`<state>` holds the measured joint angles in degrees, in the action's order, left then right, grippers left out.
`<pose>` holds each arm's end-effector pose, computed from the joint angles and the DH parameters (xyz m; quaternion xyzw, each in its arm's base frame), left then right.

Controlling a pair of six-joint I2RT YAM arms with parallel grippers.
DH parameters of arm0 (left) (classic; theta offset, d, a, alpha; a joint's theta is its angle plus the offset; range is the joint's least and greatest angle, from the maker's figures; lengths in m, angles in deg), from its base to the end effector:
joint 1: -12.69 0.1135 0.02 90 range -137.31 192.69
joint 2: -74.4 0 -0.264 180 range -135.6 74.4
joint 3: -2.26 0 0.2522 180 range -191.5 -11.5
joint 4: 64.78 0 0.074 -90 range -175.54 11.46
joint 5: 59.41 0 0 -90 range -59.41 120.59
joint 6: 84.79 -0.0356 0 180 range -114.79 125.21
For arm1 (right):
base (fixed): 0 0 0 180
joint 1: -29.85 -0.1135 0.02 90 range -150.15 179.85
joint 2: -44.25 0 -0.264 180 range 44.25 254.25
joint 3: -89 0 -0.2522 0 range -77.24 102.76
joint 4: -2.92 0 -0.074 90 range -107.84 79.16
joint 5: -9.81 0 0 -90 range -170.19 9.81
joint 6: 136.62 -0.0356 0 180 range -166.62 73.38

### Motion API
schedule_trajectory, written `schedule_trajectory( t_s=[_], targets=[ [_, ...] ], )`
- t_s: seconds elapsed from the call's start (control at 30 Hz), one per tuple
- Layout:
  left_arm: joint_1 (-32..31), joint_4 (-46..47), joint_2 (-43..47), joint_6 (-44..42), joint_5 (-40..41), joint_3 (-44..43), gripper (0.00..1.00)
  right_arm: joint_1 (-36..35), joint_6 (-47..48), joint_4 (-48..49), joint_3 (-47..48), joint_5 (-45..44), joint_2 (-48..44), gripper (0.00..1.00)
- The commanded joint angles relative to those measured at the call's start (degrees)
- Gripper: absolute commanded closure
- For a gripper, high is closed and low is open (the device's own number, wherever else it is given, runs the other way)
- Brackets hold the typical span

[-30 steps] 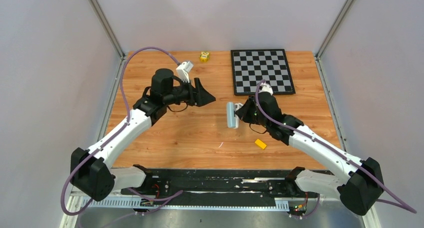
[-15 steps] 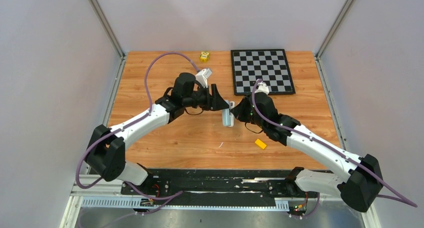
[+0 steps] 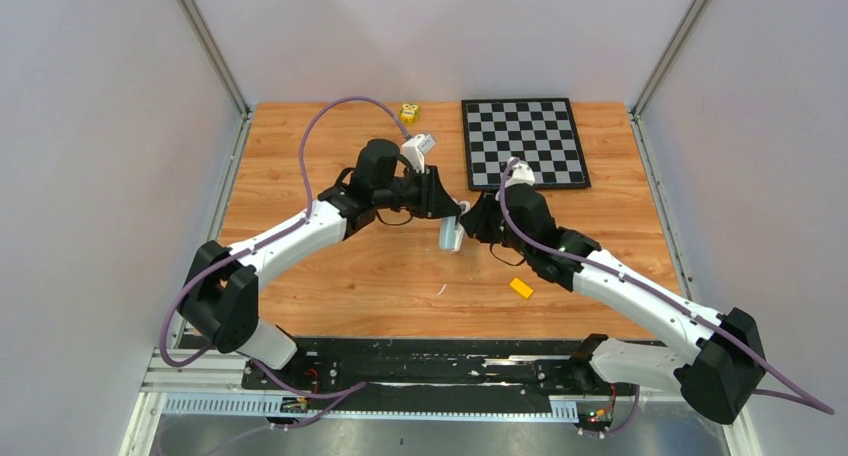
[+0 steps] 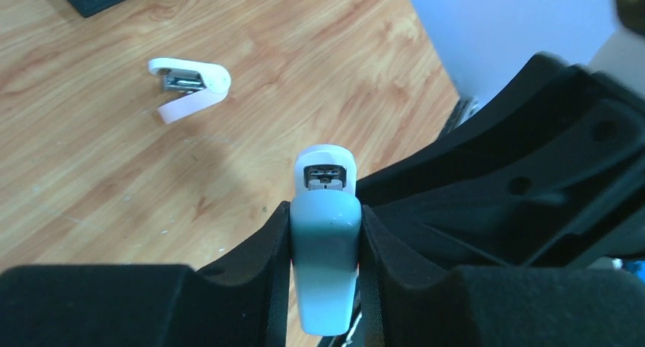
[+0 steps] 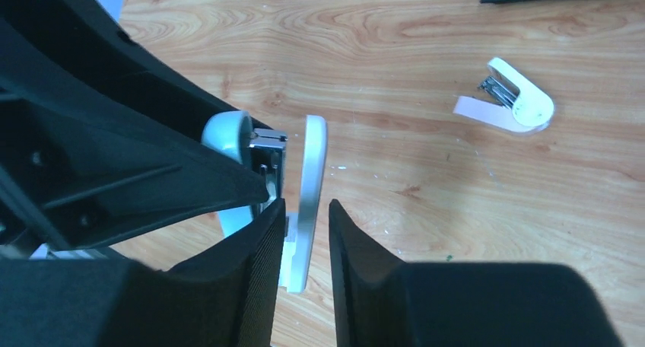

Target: Load the staples into the stapler

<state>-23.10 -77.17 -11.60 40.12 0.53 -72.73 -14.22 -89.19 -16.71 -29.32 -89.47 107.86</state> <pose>0.2697 -0.2164 0.2871 0.1486 0.8061 -0.4836 0.3071 0.1881 0.1741 0.3014 0.0347 0.8247 0.3359 0.4537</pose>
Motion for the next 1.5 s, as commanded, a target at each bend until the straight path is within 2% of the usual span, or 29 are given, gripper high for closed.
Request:
schedule_trajectory(
  t_s=[0.0, 0.1, 0.2, 0.33, 0.4, 0.5, 0.73, 0.97, 1.17, 1.23, 1.37, 1.47],
  targets=[
    [-0.16, -9.01, 2.03, -12.29, -0.48, -3.44, 1.0, 2.22, 11.51, 2.54, 0.68, 7.8, -1.75, 0.59],
    [-0.2, -12.81, 3.98, -19.27, 0.17, -3.65, 1.0, 4.32, 19.64, 1.57, 0.37, 13.94, -4.72, 0.42],
    [-0.21, -12.62, 6.59, -24.72, -3.73, -2.19, 1.0, 6.48, 24.71, 1.56, 0.15, 19.36, -7.43, 0.35],
    [-0.17, -11.07, 10.26, -31.94, -10.23, 1.75, 1.0, 9.03, 32.24, 1.61, 1.68, 35.58, -8.52, 0.35],
    [-0.2, -10.82, 12.34, -36.0, -12.46, 3.5, 1.0, 9.12, 36.75, -0.42, 3.19, 40.96, -8.18, 0.35],
    [-0.19, -10.64, 14.59, -39.02, -13.7, 4.75, 1.0, 9.13, 41.95, -1.69, 3.81, 45.97, -8.01, 0.34],
    [-0.18, -10.93, 15.11, -40.14, -19.64, 3.84, 1.0, 9.09, 52.06, 3.99, 2.22, 58.39, -6.7, 0.32],
    [-0.16, -8.3, 17.47, -39.41, -20.09, 5.1, 1.0, 8.93, 56.88, -4.1, 8.89, 64.71, 2.02, 0.34],
    [-0.21, -8.74, 17.65, -40.32, -21.14, 3.86, 1.0, 8.26, 57.99, -6.27, 10.56, 66.13, 5.48, 0.41],
    [-0.16, -8.79, 18.08, -40.3, -21.32, 3.75, 1.0, 8.27, 58.48, -6.44, 10.53, 65.53, 5.43, 0.46],
    [-0.16, -9.12, 18.4, -40.3, -20.6, 3.42, 1.0, 8.3, 58.28, -4.96, 9.96, 62.57, 4.41, 0.78],
    [1.29, -10.61, 19.41, -40.76, -18.0, 3.27, 1.0, 8.45, 58.54, -4.69, 9.13, 59.2, 2.95, 0.91]
  ],
)
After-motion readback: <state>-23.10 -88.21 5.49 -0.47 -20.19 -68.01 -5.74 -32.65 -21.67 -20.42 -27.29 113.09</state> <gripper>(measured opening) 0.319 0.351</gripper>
